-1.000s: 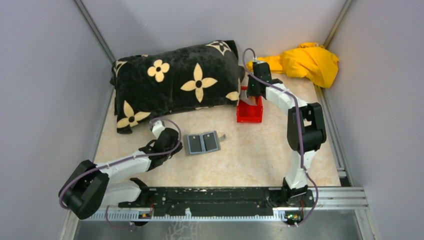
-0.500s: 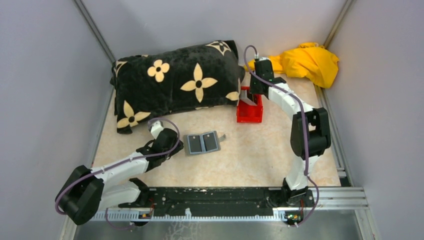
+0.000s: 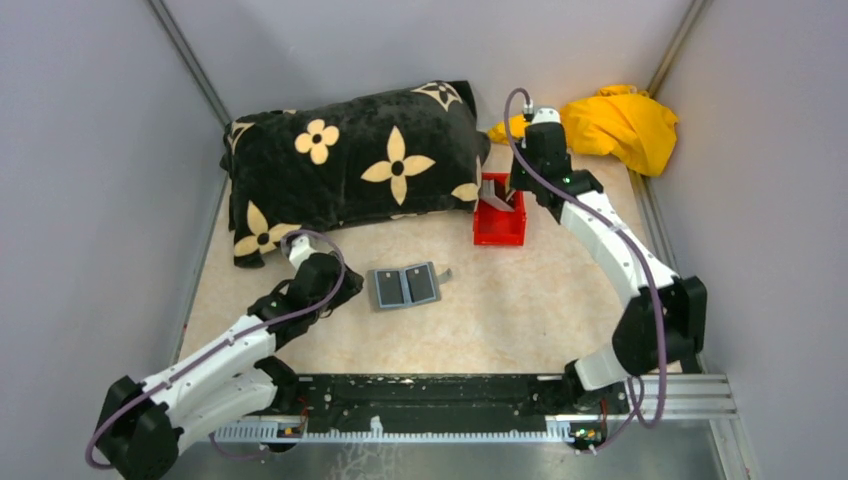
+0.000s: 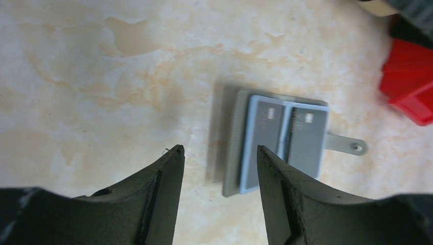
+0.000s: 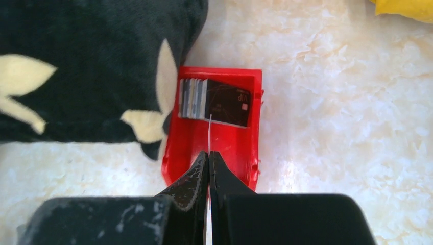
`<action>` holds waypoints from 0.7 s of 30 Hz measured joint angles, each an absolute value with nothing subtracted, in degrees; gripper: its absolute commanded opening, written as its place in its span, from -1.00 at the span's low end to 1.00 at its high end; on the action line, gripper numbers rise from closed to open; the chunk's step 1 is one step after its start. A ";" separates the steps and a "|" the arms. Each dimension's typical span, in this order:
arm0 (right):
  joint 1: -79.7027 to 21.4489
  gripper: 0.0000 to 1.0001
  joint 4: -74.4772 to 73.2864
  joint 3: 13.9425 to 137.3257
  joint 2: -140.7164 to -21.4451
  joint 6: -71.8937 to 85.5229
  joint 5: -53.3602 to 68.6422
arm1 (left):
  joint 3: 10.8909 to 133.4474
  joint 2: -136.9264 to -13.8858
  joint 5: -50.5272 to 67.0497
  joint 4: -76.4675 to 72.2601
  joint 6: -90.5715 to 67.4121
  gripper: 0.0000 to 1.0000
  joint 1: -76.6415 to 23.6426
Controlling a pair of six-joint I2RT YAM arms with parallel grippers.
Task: Put the credit cards into the card holder
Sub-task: Pick up the credit card from the storage box.
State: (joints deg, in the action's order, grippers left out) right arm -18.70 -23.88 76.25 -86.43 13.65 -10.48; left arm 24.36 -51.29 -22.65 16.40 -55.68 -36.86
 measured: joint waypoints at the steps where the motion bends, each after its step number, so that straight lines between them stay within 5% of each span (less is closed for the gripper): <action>1: -19.14 -1.00 -24.05 75.31 -84.49 13.65 -10.50 | 25.10 -50.33 -22.17 17.02 -55.48 0.23 -36.86; 11: -28.69 -1.00 -25.19 63.53 -64.36 16.16 -3.51 | 29.89 -44.51 -12.62 16.21 -49.19 0.32 -36.86; 21: -36.12 -1.00 -24.93 52.97 -58.30 19.64 10.44 | 32.49 -47.42 1.21 10.31 -35.42 0.38 -36.86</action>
